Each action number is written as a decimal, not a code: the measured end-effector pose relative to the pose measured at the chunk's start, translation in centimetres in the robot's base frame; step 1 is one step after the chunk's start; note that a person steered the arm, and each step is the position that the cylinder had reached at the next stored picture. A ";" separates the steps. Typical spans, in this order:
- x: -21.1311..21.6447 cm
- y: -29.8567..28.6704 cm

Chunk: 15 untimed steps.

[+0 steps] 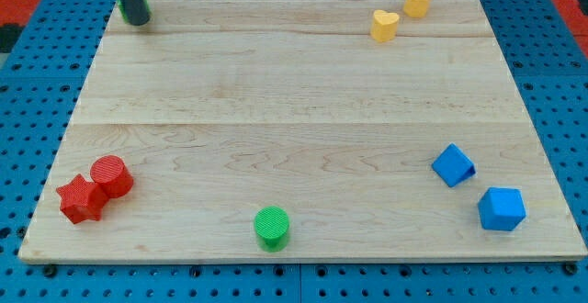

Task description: Slide the green circle closer to the green star

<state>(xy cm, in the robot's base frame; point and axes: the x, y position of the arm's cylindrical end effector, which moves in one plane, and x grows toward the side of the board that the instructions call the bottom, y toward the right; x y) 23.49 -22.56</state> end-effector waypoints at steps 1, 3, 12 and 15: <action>1.4 1.8; 17.9 18.7; 31.4 18.3; 24.0 9.6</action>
<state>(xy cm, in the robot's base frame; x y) 47.49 -12.97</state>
